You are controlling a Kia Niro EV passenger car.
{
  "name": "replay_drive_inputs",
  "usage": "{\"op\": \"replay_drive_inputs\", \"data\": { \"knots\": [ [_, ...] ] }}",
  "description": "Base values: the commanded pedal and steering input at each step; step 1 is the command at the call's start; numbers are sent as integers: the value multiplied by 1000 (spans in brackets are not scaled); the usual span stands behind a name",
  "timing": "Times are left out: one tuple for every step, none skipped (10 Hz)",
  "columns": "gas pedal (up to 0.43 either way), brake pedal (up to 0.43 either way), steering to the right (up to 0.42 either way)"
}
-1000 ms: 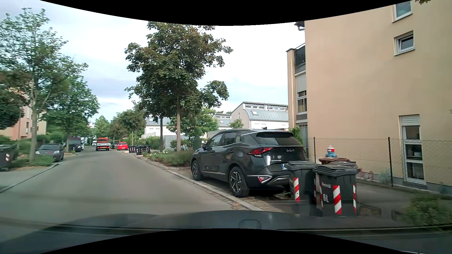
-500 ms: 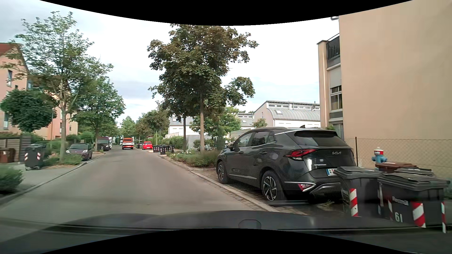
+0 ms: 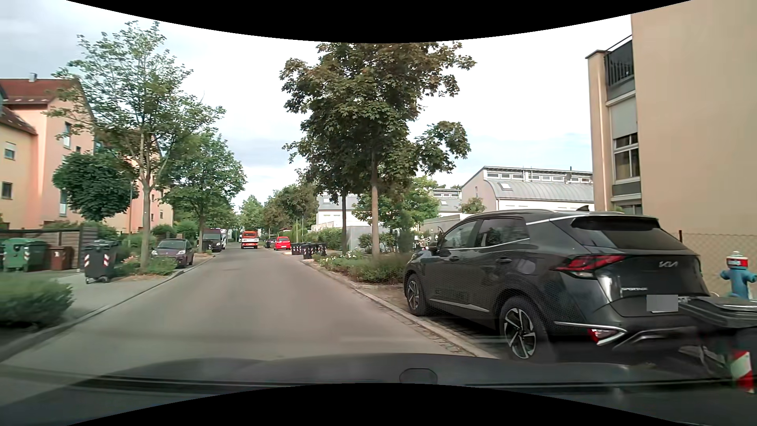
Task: Follow the waypoints while adhering to traffic rules and regulations
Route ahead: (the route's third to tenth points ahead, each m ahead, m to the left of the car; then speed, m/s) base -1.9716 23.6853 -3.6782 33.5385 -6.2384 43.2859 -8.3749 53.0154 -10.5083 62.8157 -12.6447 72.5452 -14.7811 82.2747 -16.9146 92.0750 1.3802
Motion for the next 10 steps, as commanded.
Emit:
{"op": "replay_drive_inputs", "data": {
  "knots": [
    [87,0,-509],
    [98,0,-490],
    [118,0,-463],
    [138,0,-429],
    [150,0,-399],
    [150,0,-375],
    [157,0,-344],
    [157,0,-309],
    [157,0,-285],
    [157,0,-259]
  ]
}}
